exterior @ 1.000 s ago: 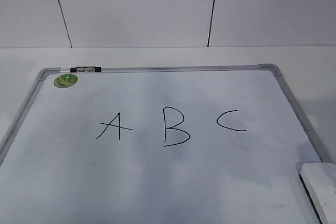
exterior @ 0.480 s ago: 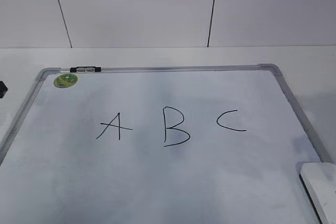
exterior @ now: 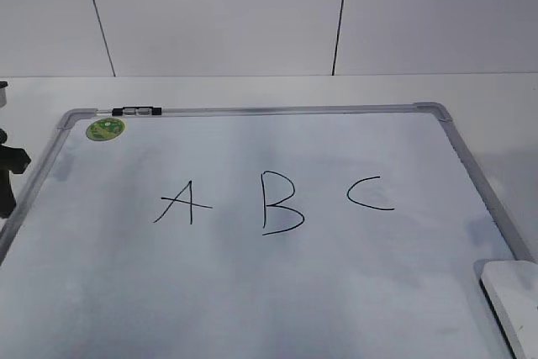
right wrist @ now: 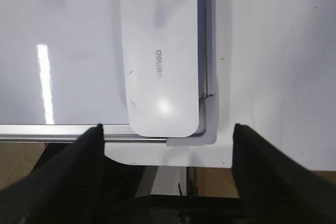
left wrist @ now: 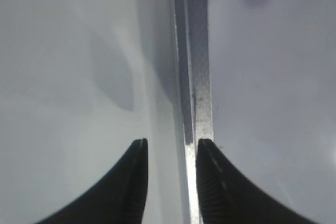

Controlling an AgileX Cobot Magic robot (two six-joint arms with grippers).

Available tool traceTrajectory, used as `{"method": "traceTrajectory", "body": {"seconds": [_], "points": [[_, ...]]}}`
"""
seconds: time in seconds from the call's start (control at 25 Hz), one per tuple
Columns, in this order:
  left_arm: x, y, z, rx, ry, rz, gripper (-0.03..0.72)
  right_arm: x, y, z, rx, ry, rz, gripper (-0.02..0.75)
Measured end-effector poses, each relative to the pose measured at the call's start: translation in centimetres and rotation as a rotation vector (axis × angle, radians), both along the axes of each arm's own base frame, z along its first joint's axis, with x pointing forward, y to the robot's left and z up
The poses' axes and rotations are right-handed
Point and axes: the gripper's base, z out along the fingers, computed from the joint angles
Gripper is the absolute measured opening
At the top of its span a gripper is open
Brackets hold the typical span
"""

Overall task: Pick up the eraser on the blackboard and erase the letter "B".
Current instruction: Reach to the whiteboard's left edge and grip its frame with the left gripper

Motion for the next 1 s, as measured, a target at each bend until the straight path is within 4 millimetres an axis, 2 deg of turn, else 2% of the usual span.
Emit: {"method": "traceTrajectory", "body": {"seconds": [0.16,0.4,1.0], "points": [[0.2,-0.3,-0.5,-0.001,0.003,-0.02,0.24,0.0,0.0,0.0,0.0,0.0,0.0,0.564],[0.5,-1.7,-1.6,0.006,0.002,-0.068,0.24,0.0,0.0,0.0,0.0,-0.002,0.0,0.564],[0.5,-1.7,-1.7,0.0,0.011,-0.063,0.24,0.1,0.0,0.0,0.004,0.004,-0.001,0.564]]}}
